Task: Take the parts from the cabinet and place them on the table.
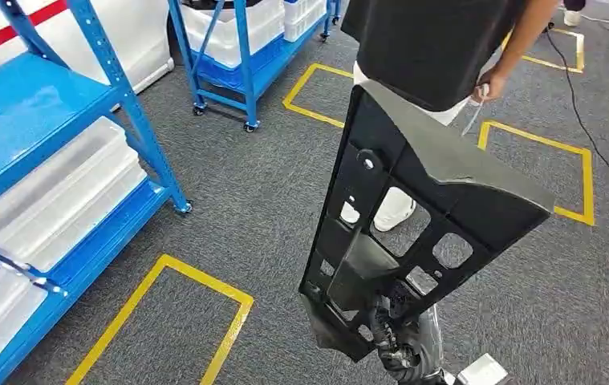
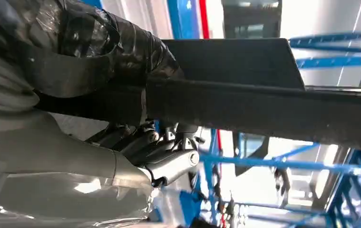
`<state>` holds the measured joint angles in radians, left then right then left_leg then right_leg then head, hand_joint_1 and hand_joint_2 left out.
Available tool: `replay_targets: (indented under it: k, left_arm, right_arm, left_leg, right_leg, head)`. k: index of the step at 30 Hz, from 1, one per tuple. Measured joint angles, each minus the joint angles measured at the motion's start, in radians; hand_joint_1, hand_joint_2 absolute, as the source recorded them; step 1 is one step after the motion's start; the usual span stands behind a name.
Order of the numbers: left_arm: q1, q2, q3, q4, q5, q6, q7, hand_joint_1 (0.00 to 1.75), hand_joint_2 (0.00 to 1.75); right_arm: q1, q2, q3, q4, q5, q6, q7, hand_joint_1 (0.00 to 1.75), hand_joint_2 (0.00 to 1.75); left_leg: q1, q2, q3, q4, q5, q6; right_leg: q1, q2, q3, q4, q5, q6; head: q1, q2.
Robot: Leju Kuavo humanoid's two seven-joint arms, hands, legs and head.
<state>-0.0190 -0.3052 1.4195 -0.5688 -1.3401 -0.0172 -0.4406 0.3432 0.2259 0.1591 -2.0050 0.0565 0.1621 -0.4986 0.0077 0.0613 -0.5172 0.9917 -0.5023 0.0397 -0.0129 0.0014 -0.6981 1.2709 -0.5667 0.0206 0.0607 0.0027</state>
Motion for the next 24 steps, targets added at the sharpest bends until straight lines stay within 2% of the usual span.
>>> replay_targets:
  k: [1, 2, 3, 4, 7, 8, 9, 10, 11, 12, 13, 14, 15, 16, 17, 18, 19, 20, 22, 23, 24]
  left_arm:
    - [-0.002, 0.000, 0.000, 0.000, 0.000, 0.000, 0.000, 0.00, 0.00]
    - [-0.004, -0.001, 0.000, 0.000, -0.001, 0.000, 0.000, 0.00, 0.00]
    - [-0.003, -0.002, -0.001, 0.000, -0.003, 0.000, 0.000, 0.00, 0.00]
    - [-0.003, -0.002, -0.001, 0.000, -0.006, 0.002, -0.002, 0.00, 0.00]
    - [-0.007, -0.006, -0.002, 0.000, -0.014, 0.003, -0.003, 0.00, 0.00]
    - [-0.009, -0.007, -0.002, 0.000, -0.015, 0.004, -0.003, 0.00, 0.00]
    - [-0.009, -0.007, -0.002, 0.000, -0.016, 0.004, -0.003, 0.00, 0.00]
    - [-0.009, -0.008, -0.002, 0.000, -0.018, 0.004, -0.003, 0.00, 0.00]
    - [-0.008, -0.010, -0.002, 0.000, -0.018, 0.004, -0.003, 0.00, 0.00]
    - [-0.006, -0.010, -0.001, 0.000, -0.018, 0.004, -0.003, 0.00, 0.00]
    - [-0.005, -0.010, -0.001, 0.000, -0.018, 0.004, -0.002, 0.00, 0.00]
    - [-0.004, -0.011, -0.001, 0.000, -0.019, 0.004, -0.001, 0.00, 0.00]
    - [-0.004, -0.013, -0.001, 0.000, -0.022, 0.003, 0.002, 0.00, 0.00]
    - [-0.005, -0.014, -0.001, 0.000, -0.024, 0.002, 0.003, 0.00, 0.00]
    - [-0.005, -0.015, -0.002, 0.000, -0.026, 0.000, 0.004, 0.00, 0.00]
    - [-0.005, -0.017, -0.002, -0.002, -0.030, -0.001, 0.005, 0.00, 0.00]
    - [-0.006, -0.022, -0.002, -0.004, -0.034, -0.002, 0.007, 0.00, 0.00]
    - [-0.007, -0.026, -0.002, -0.006, -0.035, -0.003, 0.008, 0.00, 0.00]
    - [-0.011, -0.031, -0.003, -0.011, -0.036, -0.003, 0.009, 0.00, 0.00]
    - [-0.012, -0.035, -0.003, -0.011, -0.038, -0.004, 0.009, 0.00, 0.00]
    - [-0.014, -0.037, -0.004, -0.013, -0.042, -0.004, 0.010, 0.00, 0.00]
  right_arm:
    - [0.002, -0.002, -0.001, -0.002, 0.000, 0.000, 0.001, 1.75, 1.75]
    - [0.004, -0.002, -0.002, -0.006, 0.000, 0.000, 0.000, 1.75, 1.75]
    - [0.003, -0.002, -0.002, -0.008, 0.000, 0.003, 0.000, 1.75, 1.75]
    - [0.006, -0.002, -0.005, -0.011, -0.001, 0.009, 0.001, 1.75, 1.75]
    - [0.028, -0.002, -0.025, -0.029, -0.007, 0.031, 0.005, 1.75, 1.75]
    - [0.035, 0.001, -0.033, -0.038, -0.008, 0.042, 0.006, 1.75, 1.75]
    - [0.040, 0.002, -0.039, -0.045, -0.011, 0.049, 0.006, 1.75, 1.75]
    - [0.039, 0.005, -0.043, -0.048, -0.013, 0.056, 0.007, 1.75, 1.75]
    - [0.040, 0.010, -0.047, -0.052, -0.013, 0.063, 0.007, 1.75, 1.75]
    - [0.044, 0.013, -0.051, -0.055, -0.013, 0.067, 0.008, 1.75, 1.75]
    - [0.047, 0.014, -0.057, -0.058, -0.013, 0.071, 0.009, 1.75, 1.75]
    - [0.049, 0.016, -0.062, -0.058, -0.014, 0.073, 0.012, 1.75, 1.75]
    - [0.052, 0.018, -0.067, -0.062, -0.014, 0.081, 0.018, 1.75, 1.75]
    - [0.057, 0.024, -0.073, -0.070, -0.014, 0.090, 0.023, 1.75, 1.75]
    - [0.060, 0.029, -0.079, -0.077, -0.014, 0.099, 0.025, 1.75, 1.75]
    - [0.063, 0.035, -0.085, -0.084, -0.016, 0.108, 0.026, 1.75, 1.75]
    - [0.062, 0.043, -0.092, -0.092, -0.018, 0.119, 0.030, 1.75, 1.75]
    - [0.065, 0.050, -0.100, -0.100, -0.019, 0.130, 0.033, 1.75, 1.75]
    - [0.073, 0.061, -0.115, -0.113, -0.019, 0.141, 0.037, 1.75, 1.75]
    - [0.077, 0.066, -0.126, -0.120, -0.019, 0.143, 0.038, 1.75, 1.75]
    - [0.082, 0.069, -0.135, -0.124, -0.019, 0.144, 0.039, 1.75, 1.75]
  left_leg:
    - [-0.001, 0.012, 0.004, 0.000, -0.003, -0.002]
    - [-0.002, 0.020, 0.009, 0.000, -0.005, -0.004]
    - [-0.004, 0.030, 0.012, 0.000, -0.008, -0.008]
    - [-0.009, 0.037, 0.012, 0.003, -0.011, -0.014]
    - [-0.007, 0.062, 0.019, -0.002, -0.012, -0.025]
    - [-0.009, 0.055, 0.022, 0.000, -0.021, -0.034]
    - [-0.004, -0.001, 0.015, 0.022, -0.041, -0.038]
    - [-0.001, -0.034, -0.007, 0.073, -0.075, -0.039]
    - [0.002, -0.052, -0.048, 0.165, -0.123, -0.043]
    - [0.003, -0.055, -0.086, 0.246, -0.157, -0.047]
    - [0.004, -0.055, -0.117, 0.308, -0.171, -0.050]
    - [0.005, -0.055, -0.124, 0.319, -0.158, -0.051]
    - [0.007, -0.056, -0.111, 0.283, -0.123, -0.053]
    - [0.011, -0.060, -0.072, 0.194, -0.065, -0.055]
    - [0.017, -0.076, -0.031, 0.102, -0.017, -0.057]
    - [0.023, -0.127, -0.004, 0.042, -0.012, -0.058]
    - [0.019, -0.153, 0.000, 0.024, -0.023, -0.056]
    - [0.019, -0.142, -0.004, 0.031, -0.022, -0.046]
    - [0.011, -0.121, -0.003, 0.031, -0.019, -0.032]
    - [0.017, -0.108, -0.003, 0.019, -0.011, -0.021]
    - [0.018, -0.091, 0.000, 0.016, -0.007, -0.014]
  right_leg:
    - [0.001, -0.011, 0.059, -0.103, 0.049, -0.006]
    - [0.005, -0.034, 0.108, -0.187, 0.082, -0.014]
    - [0.015, -0.082, 0.141, -0.249, 0.070, -0.024]
    - [0.021, -0.074, 0.139, -0.253, 0.079, -0.028]
    - [0.024, -0.044, 0.131, -0.250, 0.078, -0.036]
    - [0.010, -0.032, 0.141, -0.267, 0.087, -0.047]
    - [0.009, -0.025, 0.143, -0.274, 0.092, -0.051]
    - [0.008, -0.018, 0.141, -0.274, 0.094, -0.057]
    - [0.008, -0.005, 0.138, -0.274, 0.095, -0.058]
    - [0.009, 0.007, 0.137, -0.273, 0.095, -0.058]
    - [0.009, 0.021, 0.136, -0.272, 0.095, -0.059]
    - [0.009, 0.035, 0.137, -0.269, 0.095, -0.058]
    - [0.007, 0.049, 0.137, -0.265, 0.095, -0.057]
    - [0.006, 0.067, 0.137, -0.259, 0.092, -0.053]
    - [0.003, 0.080, 0.136, -0.251, 0.088, -0.048]
    - [0.002, 0.090, 0.131, -0.243, 0.084, -0.041]
    - [0.007, 0.101, 0.121, -0.229, 0.081, -0.034]
    - [0.005, 0.113, 0.113, -0.231, 0.086, -0.025]
    - [-0.002, 0.134, 0.107, -0.238, 0.095, -0.010]
    - [-0.002, 0.147, 0.103, -0.236, 0.098, -0.004]
    - [-0.001, 0.103, 0.099, -0.220, 0.085, -0.004]
  head:
    - [0.000, 0.000]
    - [0.000, 0.000]
    - [0.000, 0.000]
    - [0.000, 0.000]
    - [0.000, 0.000]
    - [0.000, 0.000]
    - [0.000, 0.000]
    - [-0.001, 0.000]
    - [0.000, 0.000]
    - [0.000, 0.000]
    - [0.000, 0.000]
    - [0.000, 0.000]
    - [0.000, 0.000]
    - [0.000, 0.000]
    - [0.000, 0.000]
    - [0.000, 0.000]
    - [0.000, 0.000]
    - [0.000, 0.000]
    - [0.000, 0.000]
    - [0.000, 0.000]
    - [0.000, 0.000]
